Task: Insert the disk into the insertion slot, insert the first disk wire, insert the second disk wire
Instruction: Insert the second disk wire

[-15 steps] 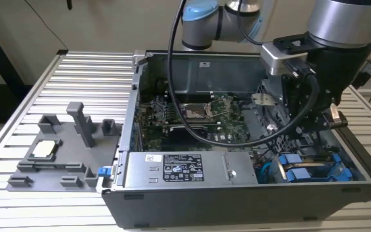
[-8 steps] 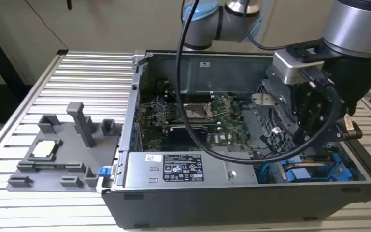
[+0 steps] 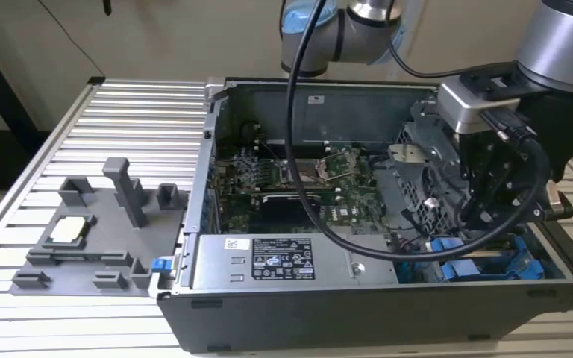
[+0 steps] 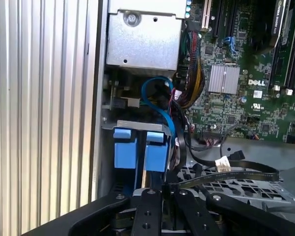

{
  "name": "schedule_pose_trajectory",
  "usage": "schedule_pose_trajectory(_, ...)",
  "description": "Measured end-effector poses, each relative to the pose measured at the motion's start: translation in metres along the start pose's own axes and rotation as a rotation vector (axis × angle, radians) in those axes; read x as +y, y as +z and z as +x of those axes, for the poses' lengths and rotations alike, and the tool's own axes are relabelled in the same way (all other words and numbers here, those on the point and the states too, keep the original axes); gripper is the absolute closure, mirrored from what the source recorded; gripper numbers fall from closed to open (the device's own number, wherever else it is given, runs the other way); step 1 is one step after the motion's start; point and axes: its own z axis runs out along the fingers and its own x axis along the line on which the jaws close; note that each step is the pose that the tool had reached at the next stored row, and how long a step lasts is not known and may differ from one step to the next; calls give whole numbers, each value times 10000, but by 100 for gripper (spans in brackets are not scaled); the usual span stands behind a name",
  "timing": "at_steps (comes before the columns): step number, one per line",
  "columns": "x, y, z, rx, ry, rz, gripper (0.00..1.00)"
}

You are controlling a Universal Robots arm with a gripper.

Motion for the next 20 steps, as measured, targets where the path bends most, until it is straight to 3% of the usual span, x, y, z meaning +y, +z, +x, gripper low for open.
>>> schedule_pose_trajectory(5, -89, 10, 28, -72, 0, -74, 84)
schedule_pose_trajectory(10, -192, 19, 61, -100, -5, -247, 84)
schedule_pose_trajectory(12, -198, 19, 62, -111, -5, -272, 84)
schedule_pose_trajectory(13, -198, 21, 63, -207, 6, -264, 84)
schedule_pose_trajectory(15, -198, 22, 63, -534, 82, -236, 84)
schedule_pose_trajectory(16, -199, 22, 63, -662, 134, -225, 84)
schedule_pose_trajectory(17, -198, 23, 65, -716, 189, -222, 84)
schedule_pose_trajectory(20, -196, 24, 94, -708, 349, -253, 84)
